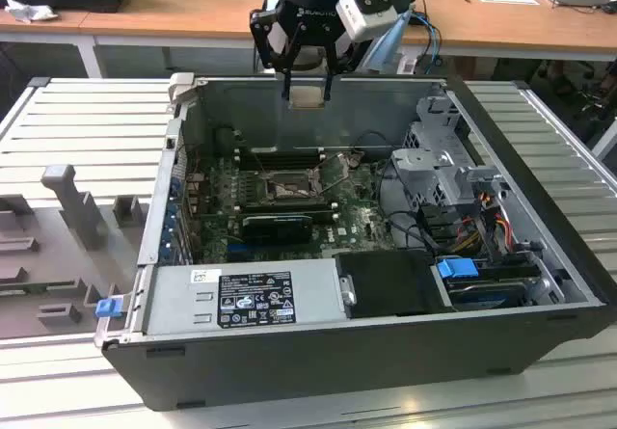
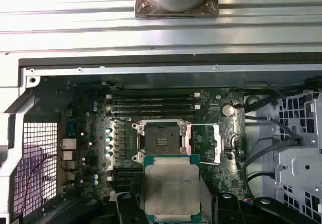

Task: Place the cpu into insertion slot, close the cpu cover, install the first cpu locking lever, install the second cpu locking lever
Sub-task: 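Place the cpu into insertion slot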

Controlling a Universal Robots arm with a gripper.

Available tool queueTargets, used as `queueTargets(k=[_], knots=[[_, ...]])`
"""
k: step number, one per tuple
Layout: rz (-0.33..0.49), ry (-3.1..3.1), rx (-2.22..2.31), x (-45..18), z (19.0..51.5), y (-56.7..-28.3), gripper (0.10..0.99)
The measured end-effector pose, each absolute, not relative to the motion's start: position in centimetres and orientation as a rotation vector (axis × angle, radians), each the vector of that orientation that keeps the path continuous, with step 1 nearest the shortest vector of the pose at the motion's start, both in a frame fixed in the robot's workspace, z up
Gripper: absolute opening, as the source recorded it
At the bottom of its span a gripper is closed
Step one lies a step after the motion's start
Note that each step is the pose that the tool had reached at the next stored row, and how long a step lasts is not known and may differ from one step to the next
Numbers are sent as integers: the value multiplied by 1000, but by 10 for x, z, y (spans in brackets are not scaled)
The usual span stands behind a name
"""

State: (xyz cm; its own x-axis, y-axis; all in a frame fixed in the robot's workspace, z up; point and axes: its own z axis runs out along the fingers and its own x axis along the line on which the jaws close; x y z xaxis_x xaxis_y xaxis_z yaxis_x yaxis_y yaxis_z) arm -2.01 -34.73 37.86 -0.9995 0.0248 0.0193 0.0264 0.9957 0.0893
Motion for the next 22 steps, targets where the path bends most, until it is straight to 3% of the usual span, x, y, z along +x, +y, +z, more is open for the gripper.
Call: queueTargets(k=[22], knots=[[-143,-3079,-599,-20,373,-348,525]])
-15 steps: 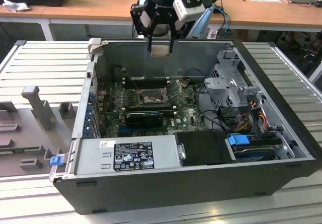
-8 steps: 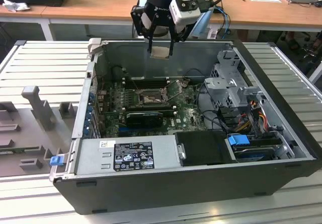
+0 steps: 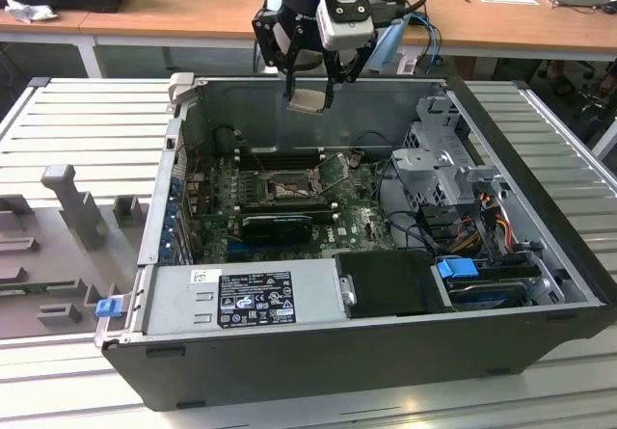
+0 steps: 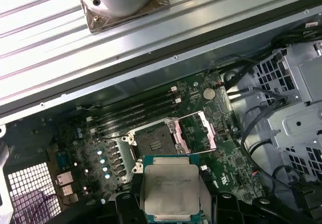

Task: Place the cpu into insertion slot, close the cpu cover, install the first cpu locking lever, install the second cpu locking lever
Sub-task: 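Place the cpu into insertion slot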

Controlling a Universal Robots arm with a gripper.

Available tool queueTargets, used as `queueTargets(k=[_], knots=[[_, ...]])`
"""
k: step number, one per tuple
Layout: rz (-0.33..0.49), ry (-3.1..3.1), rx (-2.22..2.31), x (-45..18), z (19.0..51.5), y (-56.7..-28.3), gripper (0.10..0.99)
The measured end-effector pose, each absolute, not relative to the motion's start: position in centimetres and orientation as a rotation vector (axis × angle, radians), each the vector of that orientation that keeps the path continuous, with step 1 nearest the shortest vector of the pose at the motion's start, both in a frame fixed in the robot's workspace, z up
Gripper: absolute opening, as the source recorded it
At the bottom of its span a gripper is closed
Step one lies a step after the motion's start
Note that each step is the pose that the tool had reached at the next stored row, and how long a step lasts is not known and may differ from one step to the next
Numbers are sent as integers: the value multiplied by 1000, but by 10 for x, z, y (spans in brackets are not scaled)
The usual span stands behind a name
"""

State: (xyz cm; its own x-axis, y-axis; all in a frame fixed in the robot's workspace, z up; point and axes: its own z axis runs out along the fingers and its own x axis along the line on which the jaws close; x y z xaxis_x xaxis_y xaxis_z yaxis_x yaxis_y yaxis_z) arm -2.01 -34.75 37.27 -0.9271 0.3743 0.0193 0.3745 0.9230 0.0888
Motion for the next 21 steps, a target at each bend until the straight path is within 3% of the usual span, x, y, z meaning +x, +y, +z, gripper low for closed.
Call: queueTargets(k=[21], knots=[[-142,-2956,-1090,-22,371,-348,525]])
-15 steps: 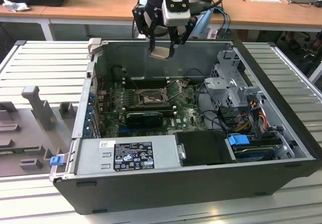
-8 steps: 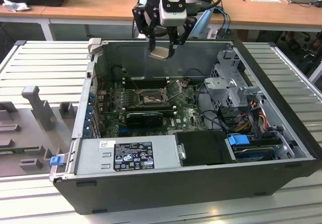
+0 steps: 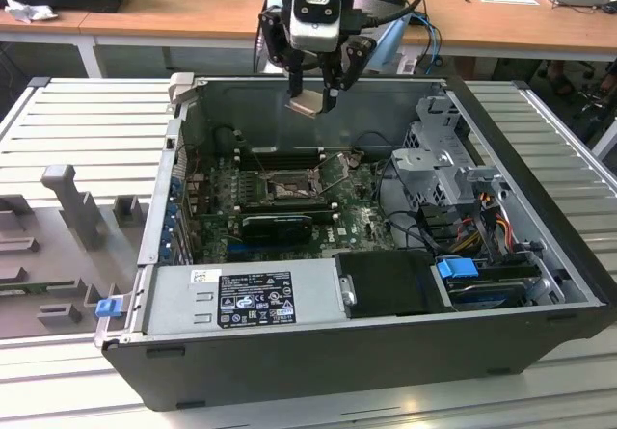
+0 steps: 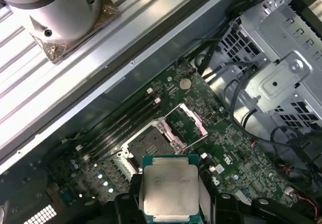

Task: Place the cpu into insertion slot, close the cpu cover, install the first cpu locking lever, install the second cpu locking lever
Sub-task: 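Place the cpu into insertion slot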

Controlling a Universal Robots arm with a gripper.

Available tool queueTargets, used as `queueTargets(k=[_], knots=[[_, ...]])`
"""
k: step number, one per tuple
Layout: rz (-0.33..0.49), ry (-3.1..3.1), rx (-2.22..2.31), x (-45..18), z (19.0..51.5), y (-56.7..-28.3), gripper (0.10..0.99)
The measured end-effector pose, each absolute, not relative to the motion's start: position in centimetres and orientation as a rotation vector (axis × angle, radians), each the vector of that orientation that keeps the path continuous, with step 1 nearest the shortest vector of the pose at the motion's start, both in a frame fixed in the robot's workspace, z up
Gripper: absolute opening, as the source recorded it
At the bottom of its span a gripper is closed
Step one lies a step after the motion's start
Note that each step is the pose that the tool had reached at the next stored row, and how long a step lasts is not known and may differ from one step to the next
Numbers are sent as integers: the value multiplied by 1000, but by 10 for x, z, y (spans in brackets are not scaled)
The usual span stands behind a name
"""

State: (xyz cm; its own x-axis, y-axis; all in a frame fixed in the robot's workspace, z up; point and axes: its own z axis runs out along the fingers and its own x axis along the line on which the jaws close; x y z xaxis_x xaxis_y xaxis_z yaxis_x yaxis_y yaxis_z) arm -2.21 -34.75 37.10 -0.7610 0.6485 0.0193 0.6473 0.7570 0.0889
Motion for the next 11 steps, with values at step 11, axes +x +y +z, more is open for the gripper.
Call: queueTargets(k=[11], knots=[[138,2823,1324,-24,370,-347,525]])
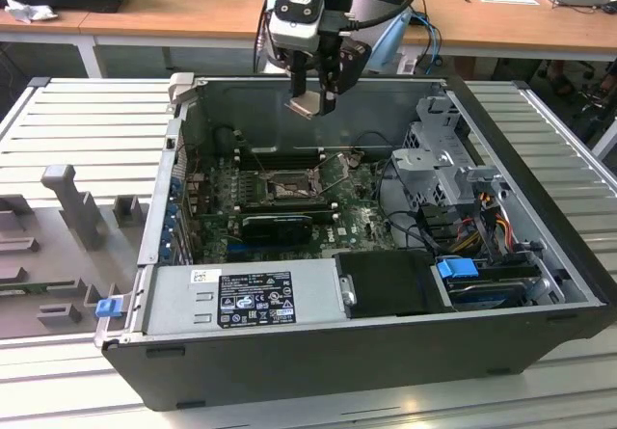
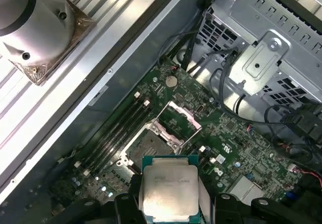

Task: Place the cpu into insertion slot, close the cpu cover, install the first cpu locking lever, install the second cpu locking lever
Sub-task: 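Place the cpu into insertion slot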

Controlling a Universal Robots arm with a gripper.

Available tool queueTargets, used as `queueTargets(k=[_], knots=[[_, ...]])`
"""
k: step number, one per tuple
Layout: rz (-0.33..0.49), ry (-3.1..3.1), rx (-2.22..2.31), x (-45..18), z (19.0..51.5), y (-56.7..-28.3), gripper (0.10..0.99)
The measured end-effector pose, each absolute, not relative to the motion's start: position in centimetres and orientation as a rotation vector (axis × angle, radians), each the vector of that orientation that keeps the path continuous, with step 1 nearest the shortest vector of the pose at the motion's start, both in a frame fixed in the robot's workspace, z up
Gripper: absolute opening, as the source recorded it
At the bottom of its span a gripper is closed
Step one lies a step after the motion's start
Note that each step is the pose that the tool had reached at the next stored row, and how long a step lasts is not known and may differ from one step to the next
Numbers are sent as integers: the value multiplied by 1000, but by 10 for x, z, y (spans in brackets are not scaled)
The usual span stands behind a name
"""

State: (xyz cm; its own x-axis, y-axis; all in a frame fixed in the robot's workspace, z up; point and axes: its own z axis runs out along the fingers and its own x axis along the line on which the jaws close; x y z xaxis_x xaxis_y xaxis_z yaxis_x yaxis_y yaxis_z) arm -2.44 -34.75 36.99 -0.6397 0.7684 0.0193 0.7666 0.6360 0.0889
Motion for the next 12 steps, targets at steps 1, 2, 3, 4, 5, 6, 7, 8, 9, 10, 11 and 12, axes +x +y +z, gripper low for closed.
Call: queueTargets(k=[1,2,3,4,5,6,7,8,9,10,11,12], knots=[[139,2819,1332,-24,370,-348,525],[138,2808,1354,-24,370,-348,525],[138,2788,1392,-24,370,-348,525],[137,2778,1410,-24,370,-348,525],[137,2762,1440,-24,369,-348,525],[137,2751,1459,-24,369,-348,525],[136,2738,1481,-24,369,-348,525],[136,2727,1501,-24,369,-348,525],[136,2715,1521,-24,369,-348,525],[135,2692,1559,-24,369,-348,525],[134,2663,1604,-24,369,-348,525],[133,2635,1649,-24,369,-348,525]])
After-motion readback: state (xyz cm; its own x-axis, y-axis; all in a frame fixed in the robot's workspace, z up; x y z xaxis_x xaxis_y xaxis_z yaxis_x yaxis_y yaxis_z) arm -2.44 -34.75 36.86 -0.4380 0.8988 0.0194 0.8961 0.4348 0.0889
